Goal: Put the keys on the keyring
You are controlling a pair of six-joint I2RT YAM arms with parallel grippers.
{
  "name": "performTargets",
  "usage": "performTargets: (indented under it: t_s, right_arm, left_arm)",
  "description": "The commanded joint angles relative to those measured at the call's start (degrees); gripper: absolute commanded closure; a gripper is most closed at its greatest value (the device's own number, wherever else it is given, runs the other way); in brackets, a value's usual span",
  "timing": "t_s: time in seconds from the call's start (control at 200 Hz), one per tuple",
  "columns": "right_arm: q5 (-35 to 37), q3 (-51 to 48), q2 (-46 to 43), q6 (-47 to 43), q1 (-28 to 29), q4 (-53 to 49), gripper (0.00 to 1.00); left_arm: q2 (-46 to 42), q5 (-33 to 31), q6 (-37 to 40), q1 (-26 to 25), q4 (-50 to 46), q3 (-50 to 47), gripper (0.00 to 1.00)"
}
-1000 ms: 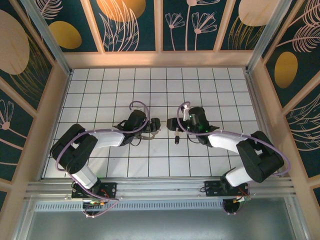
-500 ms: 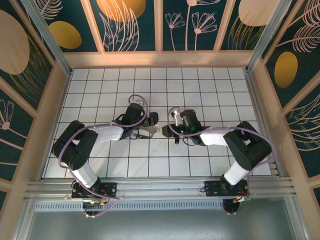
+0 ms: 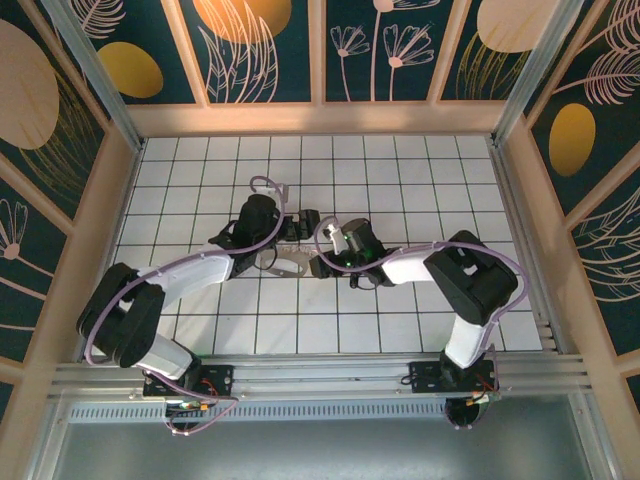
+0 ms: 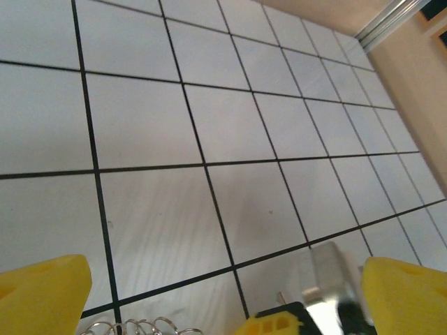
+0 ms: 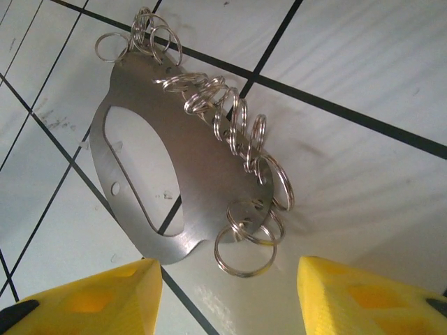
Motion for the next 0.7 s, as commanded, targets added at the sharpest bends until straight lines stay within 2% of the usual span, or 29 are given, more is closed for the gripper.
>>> performTargets:
  t_s: [0.0,0.32,0.506,0.696]
  right_arm:
    - [-1.6,2.3,2.0,-0.4,0.3,-0.3,0.46]
    - [-0.9,2.6,0.5,-0.3,1.2,-1.6,0.47]
    - [3.7,1.8,-3.9,-2.5,2.3,-5.3,0.47]
    - [9.2,4.3,-4.0,-8.2,4.7,-11.6,0.50]
  left_arm:
    - [-2.1,-0.5,0.5,0.1,-2.3,0.8,0.01]
    - [-5.2,-1.5,1.1,0.1,-2.8,0.2,0.01]
    - [-7.6,-1.8,1.7,0.2,-3.8,-0.3,0.01]
    - [-9.7,-1.7,3.5,1.7,-6.5,0.7,0.01]
